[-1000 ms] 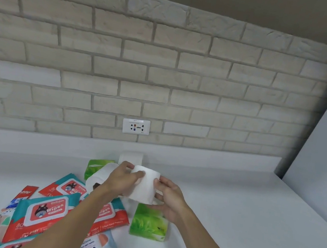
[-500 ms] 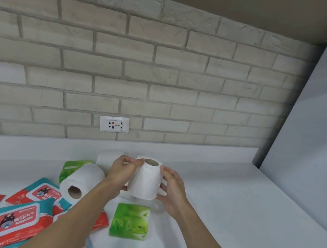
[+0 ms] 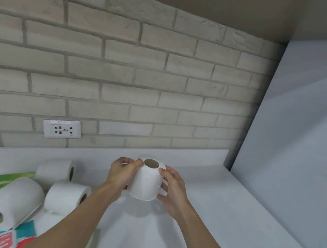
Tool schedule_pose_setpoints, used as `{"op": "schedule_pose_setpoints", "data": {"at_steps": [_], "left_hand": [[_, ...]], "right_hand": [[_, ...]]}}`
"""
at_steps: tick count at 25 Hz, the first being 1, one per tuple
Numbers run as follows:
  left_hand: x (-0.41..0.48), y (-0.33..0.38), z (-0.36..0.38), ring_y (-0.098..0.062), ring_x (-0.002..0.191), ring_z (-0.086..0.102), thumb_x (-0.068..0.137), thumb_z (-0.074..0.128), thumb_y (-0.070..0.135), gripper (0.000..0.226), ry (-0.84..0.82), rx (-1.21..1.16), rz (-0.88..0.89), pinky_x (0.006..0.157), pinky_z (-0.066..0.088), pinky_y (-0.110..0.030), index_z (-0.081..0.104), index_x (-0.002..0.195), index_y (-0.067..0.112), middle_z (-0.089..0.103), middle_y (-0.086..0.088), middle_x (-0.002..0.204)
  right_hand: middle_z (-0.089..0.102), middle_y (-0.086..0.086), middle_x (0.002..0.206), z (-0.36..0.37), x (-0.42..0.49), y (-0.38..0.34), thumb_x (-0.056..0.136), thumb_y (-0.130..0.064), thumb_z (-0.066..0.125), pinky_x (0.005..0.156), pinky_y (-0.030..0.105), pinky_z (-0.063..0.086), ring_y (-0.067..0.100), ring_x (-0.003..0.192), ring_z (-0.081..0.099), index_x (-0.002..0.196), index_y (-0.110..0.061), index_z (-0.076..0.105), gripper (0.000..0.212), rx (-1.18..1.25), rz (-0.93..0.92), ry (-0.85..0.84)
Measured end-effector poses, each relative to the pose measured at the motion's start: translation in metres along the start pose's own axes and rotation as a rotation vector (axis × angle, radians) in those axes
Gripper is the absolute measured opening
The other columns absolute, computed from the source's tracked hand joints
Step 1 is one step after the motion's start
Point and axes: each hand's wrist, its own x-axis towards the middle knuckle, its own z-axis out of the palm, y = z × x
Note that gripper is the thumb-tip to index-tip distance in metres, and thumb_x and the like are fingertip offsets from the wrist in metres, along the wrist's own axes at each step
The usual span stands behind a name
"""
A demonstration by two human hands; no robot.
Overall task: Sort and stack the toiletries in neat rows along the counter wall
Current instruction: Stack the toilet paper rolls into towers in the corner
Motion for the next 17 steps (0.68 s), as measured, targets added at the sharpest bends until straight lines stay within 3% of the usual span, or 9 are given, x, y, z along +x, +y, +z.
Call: {"op": "schedule_pose_setpoints", "data": {"at_steps": [6, 11, 17], "left_hand": [[0.021, -0.001, 0.080, -0.023, 0.086, 0.065, 0.058, 0.074, 0.041, 0.053, -0.033, -0.032, -0.027, 0.081, 0.055, -0.045, 0.061, 0.100, 0.012, 0.068, -0.003, 0.096], [0.040, -0.005, 0.135, -0.025, 0.099, 0.067, 0.080, 0.073, 0.040, 0.039, -0.197, -0.070, -0.038, 0.081, 0.056, -0.038, 0.067, 0.107, 0.012, 0.072, -0.002, 0.105], [0.058, -0.005, 0.197, -0.023, 0.104, 0.067, 0.090, 0.059, 0.037, 0.025, -0.310, -0.071, -0.045, 0.086, 0.054, -0.038, 0.071, 0.108, 0.022, 0.072, 0.004, 0.110]], "right_hand": [[0.064, 0.003, 0.117, -0.067, 0.036, -0.037, 0.086, -0.023, 0.068, 0.088, 0.047, 0.053, 0.024, 0.113, 0.060, 0.111, -0.032, 0.059, 0.029, -0.009, -0.031, 0.033], [0.065, 0.005, 0.118, -0.116, 0.065, -0.060, 0.086, -0.024, 0.067, 0.084, 0.043, 0.053, 0.025, 0.113, 0.060, 0.114, -0.030, 0.060, 0.029, 0.006, -0.101, 0.093], [0.068, 0.008, 0.114, -0.171, 0.097, -0.083, 0.087, -0.028, 0.068, 0.086, 0.044, 0.053, 0.028, 0.107, 0.065, 0.117, -0.025, 0.057, 0.031, 0.012, -0.153, 0.133]]}}
